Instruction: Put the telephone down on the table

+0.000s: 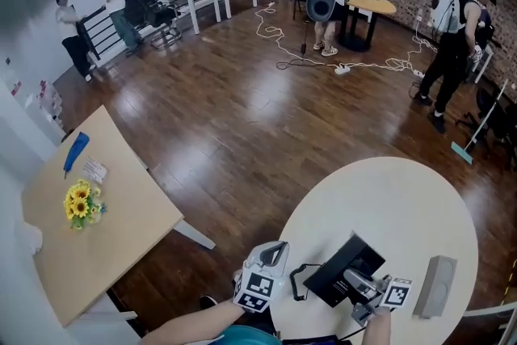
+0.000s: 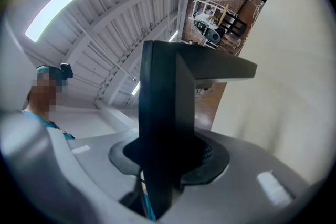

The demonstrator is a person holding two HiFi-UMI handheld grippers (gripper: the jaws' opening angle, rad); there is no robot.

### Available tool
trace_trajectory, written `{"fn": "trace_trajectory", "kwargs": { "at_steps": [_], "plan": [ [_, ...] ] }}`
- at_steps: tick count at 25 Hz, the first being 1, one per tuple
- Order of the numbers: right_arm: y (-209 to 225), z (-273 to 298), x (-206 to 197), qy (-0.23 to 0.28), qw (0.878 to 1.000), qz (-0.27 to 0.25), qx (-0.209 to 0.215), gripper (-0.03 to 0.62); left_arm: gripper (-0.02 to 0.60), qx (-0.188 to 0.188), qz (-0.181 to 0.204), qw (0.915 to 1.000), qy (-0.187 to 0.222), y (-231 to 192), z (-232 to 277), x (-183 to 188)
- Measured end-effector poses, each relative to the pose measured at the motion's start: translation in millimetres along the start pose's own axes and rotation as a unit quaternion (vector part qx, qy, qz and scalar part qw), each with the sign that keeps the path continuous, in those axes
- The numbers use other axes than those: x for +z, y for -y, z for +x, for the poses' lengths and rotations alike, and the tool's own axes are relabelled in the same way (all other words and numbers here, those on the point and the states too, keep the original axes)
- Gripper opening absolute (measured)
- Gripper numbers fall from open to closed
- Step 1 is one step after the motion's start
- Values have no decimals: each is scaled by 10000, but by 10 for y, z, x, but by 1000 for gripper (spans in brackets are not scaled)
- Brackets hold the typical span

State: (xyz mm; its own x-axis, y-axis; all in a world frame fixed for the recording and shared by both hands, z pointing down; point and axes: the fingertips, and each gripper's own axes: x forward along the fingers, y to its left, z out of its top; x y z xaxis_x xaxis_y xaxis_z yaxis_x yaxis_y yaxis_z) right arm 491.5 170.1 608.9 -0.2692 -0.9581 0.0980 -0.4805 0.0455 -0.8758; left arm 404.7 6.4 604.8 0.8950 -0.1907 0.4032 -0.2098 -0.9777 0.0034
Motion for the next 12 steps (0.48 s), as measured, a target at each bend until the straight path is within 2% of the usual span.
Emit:
{"fn": "trace_trajectory", "kwargs": {
  "at_steps": [12],
  "plan": [
    [-762,1146,-120,-751,9943,-125,747,149,14,1064,-380,9929,359,-1253,-843,-34]
  ]
}}
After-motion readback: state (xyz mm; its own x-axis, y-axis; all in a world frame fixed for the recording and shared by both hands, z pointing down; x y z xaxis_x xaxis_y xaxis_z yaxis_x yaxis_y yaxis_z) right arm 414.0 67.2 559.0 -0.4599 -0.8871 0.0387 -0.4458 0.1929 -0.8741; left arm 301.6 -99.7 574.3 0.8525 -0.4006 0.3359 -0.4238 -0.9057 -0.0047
